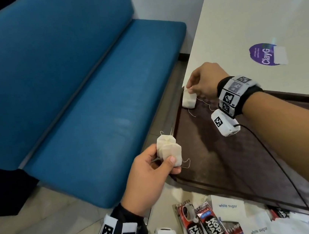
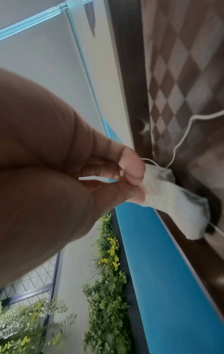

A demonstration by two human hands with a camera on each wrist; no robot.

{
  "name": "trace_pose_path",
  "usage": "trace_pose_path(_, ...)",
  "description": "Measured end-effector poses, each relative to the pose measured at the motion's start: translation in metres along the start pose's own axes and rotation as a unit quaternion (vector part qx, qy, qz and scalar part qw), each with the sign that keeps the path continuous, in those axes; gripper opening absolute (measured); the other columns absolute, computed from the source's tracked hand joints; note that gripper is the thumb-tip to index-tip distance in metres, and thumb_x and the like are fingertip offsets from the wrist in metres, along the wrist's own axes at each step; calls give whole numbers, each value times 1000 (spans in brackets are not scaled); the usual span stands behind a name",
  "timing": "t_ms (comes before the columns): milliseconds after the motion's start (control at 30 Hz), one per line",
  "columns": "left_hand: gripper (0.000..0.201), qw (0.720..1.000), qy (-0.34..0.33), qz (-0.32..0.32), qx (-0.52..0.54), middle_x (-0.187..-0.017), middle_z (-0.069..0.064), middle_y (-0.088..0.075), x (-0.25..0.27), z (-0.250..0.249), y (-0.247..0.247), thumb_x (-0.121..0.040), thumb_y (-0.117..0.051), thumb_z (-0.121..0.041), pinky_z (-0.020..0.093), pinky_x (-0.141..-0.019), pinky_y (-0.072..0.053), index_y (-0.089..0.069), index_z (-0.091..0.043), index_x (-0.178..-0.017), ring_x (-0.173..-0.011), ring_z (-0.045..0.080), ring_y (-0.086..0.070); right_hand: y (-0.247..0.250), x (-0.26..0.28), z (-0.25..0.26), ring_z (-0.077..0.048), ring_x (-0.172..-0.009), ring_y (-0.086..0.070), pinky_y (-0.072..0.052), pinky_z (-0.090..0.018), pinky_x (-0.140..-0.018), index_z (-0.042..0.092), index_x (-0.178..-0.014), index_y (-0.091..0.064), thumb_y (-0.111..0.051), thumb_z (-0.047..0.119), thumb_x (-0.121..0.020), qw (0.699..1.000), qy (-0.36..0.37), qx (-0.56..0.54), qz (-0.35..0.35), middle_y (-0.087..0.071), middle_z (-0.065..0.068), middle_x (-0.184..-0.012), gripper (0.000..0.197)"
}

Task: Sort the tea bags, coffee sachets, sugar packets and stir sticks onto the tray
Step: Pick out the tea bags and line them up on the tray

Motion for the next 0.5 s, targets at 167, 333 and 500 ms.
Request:
trace_pose_path(167, 21, 1000, 4, -1, -10, -99, 7, -78, -1, 2, 1, -95, -69, -7, 49, -91, -60, -73, -18, -113, -87, 29, -77, -1, -5, -7, -12, -60, -58, -48, -25, -65, 14, -86, -77, -83, 12, -83, 1000, -12, 8, -17, -66, 1, -75, 7)
trace_pose_path(333, 23, 1000, 16, 8, -11, -103, 5, -78, 0, 2, -2, -96, -67, -6, 47, -93, -59, -72, -19, -115, -89, 27, -78, -4, -11, -13, -22, -64, -65, -62, -36, -70, 16, -79, -73, -86, 15, -80, 999, -32, 16, -20, -74, -9, -85, 13)
trace_pose_path(500, 27, 1000, 13, 11, -24, -106, 3, -78, 2, 3, -2, -96, -67, -3, 47, -96, -58, -72, -20, -116, -91, 26, -77, 1, -12, -15, -20, -85, -64, -47, -28, -73, 17, -85, -72, -87, 26, -81, 998, -23, 38, -52, -69, -2, -93, 18)
Point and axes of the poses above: each hand's wrist, its own x-axis away from the middle knuckle, its own y-axis out of the back of the hand, z = x × y, the point moved 4 cm from there along -x, towards the middle knuckle
